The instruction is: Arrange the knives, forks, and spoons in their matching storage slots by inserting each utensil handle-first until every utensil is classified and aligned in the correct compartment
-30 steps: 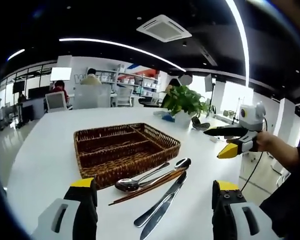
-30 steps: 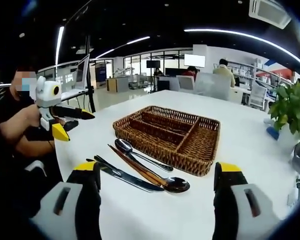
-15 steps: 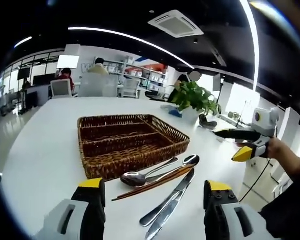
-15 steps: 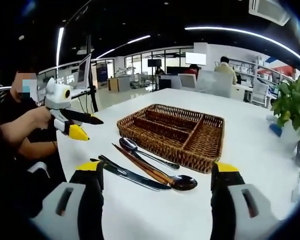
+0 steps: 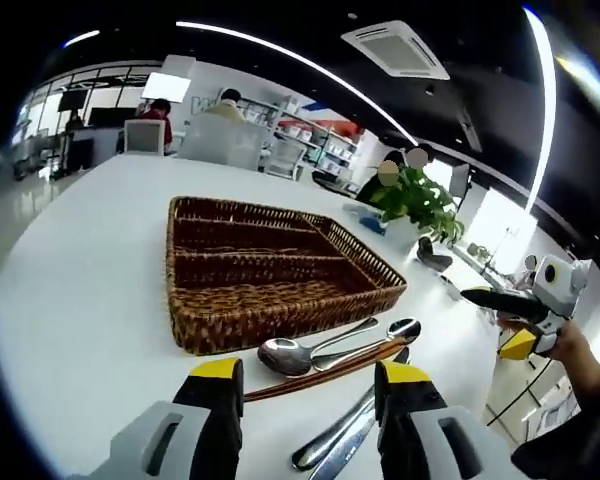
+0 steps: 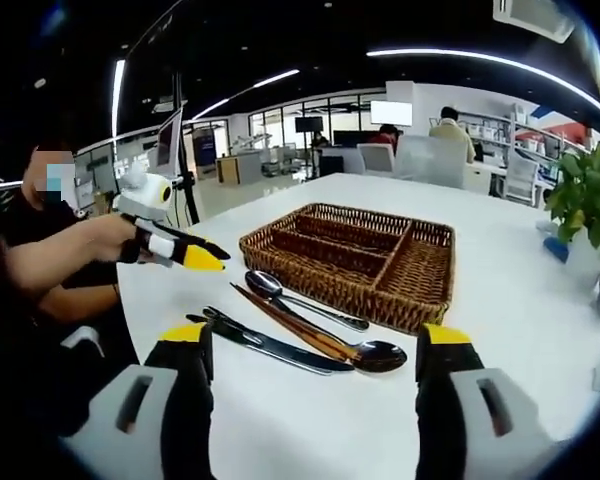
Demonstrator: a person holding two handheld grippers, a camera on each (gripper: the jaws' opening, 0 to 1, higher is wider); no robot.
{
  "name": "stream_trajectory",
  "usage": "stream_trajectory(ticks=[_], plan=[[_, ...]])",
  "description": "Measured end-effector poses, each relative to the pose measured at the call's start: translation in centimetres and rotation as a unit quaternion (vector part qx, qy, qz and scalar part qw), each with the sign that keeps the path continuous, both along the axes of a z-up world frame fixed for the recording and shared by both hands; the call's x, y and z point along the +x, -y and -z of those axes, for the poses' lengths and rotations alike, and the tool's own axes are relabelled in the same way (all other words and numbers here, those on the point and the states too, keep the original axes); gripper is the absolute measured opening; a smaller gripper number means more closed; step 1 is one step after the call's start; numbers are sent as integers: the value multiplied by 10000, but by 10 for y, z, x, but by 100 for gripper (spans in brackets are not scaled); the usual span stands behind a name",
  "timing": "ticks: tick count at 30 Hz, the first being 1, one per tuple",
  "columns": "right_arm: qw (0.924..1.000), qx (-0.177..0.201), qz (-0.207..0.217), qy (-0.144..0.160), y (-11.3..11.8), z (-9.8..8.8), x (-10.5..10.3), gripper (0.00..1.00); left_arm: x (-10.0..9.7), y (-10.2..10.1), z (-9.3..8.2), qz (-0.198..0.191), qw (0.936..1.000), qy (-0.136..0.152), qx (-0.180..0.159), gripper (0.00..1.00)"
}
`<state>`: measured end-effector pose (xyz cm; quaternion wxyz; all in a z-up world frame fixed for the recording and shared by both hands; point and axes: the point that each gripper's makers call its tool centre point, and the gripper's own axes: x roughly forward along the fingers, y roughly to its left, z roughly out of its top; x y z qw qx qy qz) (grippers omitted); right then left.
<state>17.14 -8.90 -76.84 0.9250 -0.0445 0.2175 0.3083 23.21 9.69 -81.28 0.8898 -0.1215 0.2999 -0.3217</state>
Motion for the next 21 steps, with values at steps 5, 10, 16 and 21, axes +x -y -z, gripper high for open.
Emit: stream_trajectory(ticks=[5,10,16,21], plan=[[10000,-1,10,-56,0,4,-4,83,7,-2,11,-24,9996,-261,-90,46],[9999,35,74,-100,4,8,-7,81,17,-6,26,-116,9985,-535,-61,41],[9997,11,152,-169,10,14,-8,78,26,-5,36,-200,9963,-797,-242,31],[9995,27,216,-209,13,16,-10,77,26,0,42,-158,9951,-930,-294,26]])
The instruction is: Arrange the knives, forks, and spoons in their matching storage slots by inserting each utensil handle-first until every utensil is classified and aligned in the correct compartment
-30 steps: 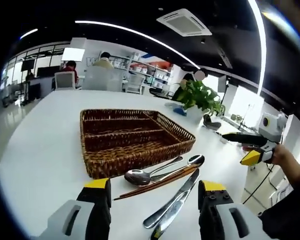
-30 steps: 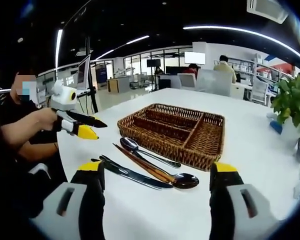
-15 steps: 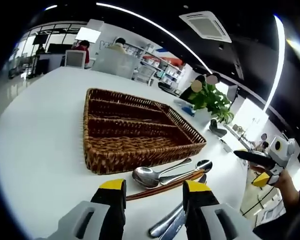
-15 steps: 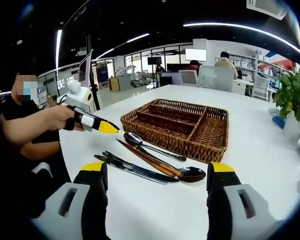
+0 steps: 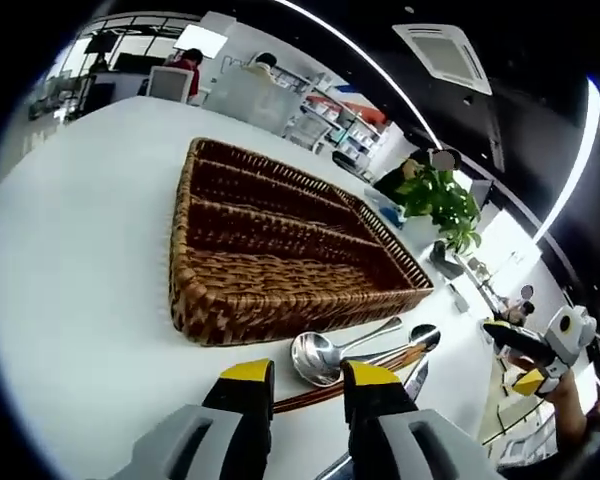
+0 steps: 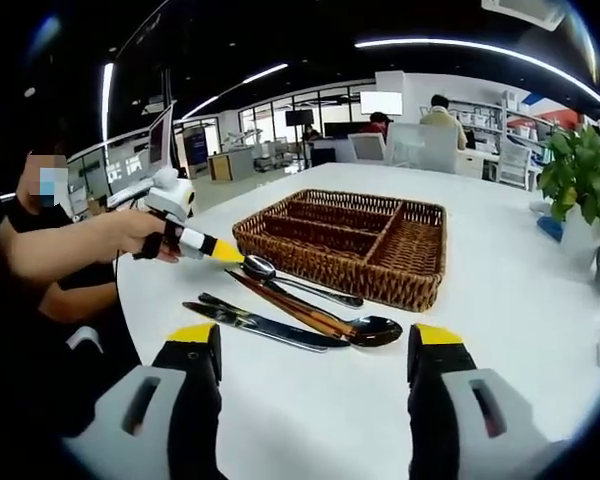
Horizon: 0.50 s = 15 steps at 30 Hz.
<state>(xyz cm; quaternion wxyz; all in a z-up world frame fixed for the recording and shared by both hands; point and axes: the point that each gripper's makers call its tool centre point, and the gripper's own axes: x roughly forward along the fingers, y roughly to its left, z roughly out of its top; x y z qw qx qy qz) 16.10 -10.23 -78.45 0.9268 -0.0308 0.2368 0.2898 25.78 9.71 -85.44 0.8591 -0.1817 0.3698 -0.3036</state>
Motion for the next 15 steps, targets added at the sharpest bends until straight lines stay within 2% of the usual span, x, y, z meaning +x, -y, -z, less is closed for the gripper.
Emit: stream_trajectory(ticks=[6,9,15], plan=[[9999,-74,-67,-55,-3,5,-4,76,7,0,6,-64,9999,-90,-70,20],[9999,-72,-80,-63,-3,5,-4,76,12,2,8,-113,9993,-188,-287,16],[9999,-44,-62,-68,-3,4,-4,74,8,6,10,50,9996,-168,-218,9]])
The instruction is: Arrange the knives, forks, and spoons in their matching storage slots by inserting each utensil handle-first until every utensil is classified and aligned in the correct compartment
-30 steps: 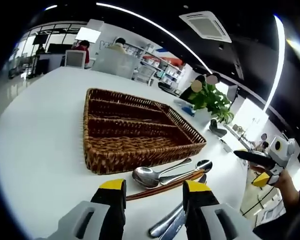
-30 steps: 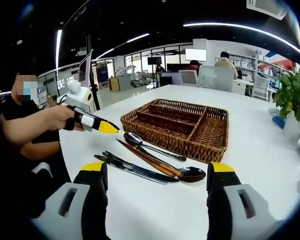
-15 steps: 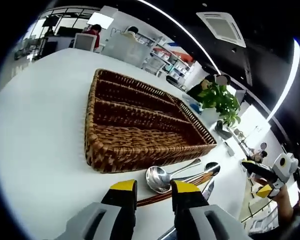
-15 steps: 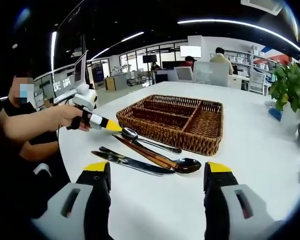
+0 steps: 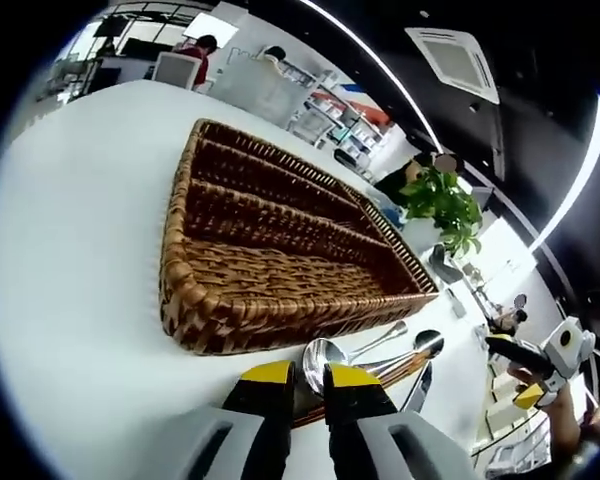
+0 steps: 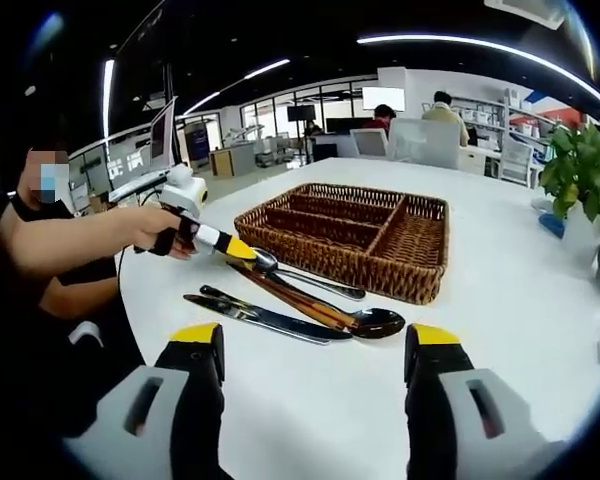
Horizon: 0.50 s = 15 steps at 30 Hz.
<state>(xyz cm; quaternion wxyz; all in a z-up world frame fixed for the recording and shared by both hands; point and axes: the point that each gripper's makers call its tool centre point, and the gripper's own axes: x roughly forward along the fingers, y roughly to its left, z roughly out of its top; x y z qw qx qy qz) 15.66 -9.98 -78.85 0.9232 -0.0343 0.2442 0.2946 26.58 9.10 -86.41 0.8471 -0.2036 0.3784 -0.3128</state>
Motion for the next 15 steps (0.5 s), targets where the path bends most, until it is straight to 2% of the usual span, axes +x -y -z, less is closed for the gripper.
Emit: stream_trajectory(ticks=[8,11,15], plan=[[10000,8,-32,-22,-4,1,-1,73,-8,1,-3,120,9999,-28,-102,3],[10000,-12,-48,-26,-5,1,-1,73,-7,0,-7,30,9995,-84,-298,1],[10000,-34,-67,-32,-6,1,-1,73,-6,-1,-9,-114,9992,-59,-388,1]])
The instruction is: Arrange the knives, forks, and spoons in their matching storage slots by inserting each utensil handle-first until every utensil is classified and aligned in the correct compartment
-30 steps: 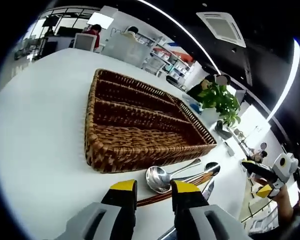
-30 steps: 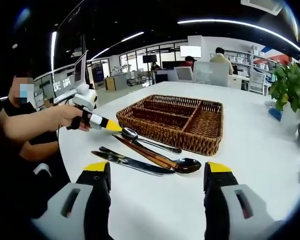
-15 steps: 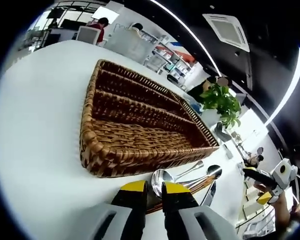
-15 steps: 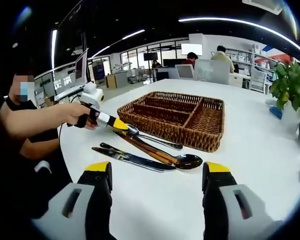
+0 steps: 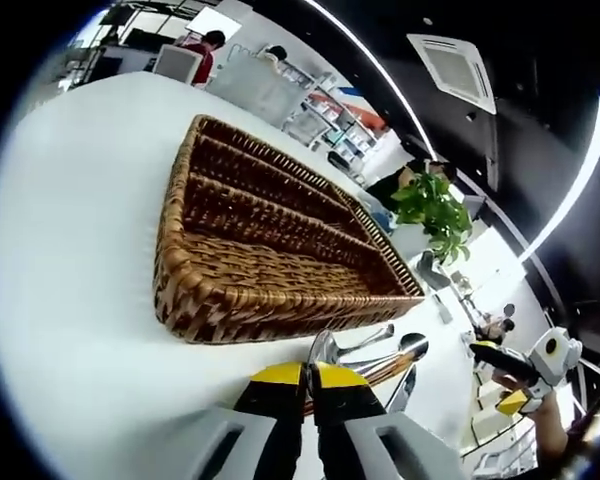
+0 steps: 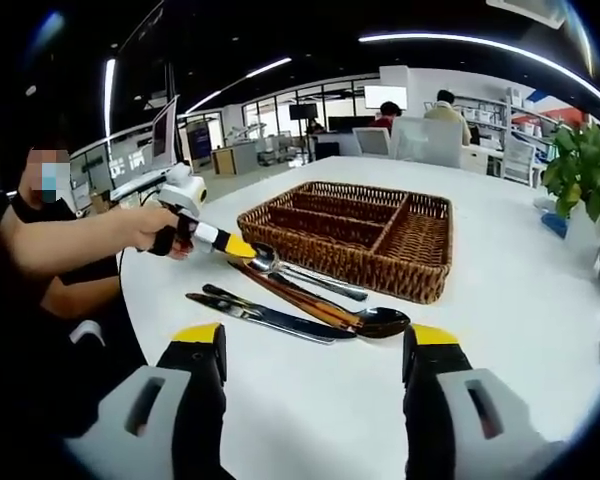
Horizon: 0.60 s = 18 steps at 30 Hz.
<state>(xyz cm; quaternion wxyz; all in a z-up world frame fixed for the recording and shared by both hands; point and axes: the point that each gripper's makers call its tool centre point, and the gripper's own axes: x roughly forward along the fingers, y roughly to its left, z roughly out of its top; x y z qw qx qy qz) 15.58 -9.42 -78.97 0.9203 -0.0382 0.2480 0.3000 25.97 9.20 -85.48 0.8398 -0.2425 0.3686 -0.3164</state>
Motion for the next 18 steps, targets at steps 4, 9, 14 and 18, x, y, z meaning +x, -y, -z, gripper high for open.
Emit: stream_trajectory(ticks=[4,9,14,18], plan=[[10000,-27,-16,7,0,-1,0,73,0,1,-3,-37,9999,-34,-114,0],[10000,-12,-8,38,0,-3,1,73,-3,3,-10,-21,9999,114,-90,0],[10000,-68,-33,62,0,-3,2,72,-2,0,-15,-84,9997,208,-55,0],[9999,-62,-44,79,-1,-5,3,72,-6,2,-18,1,9998,198,-103,0]])
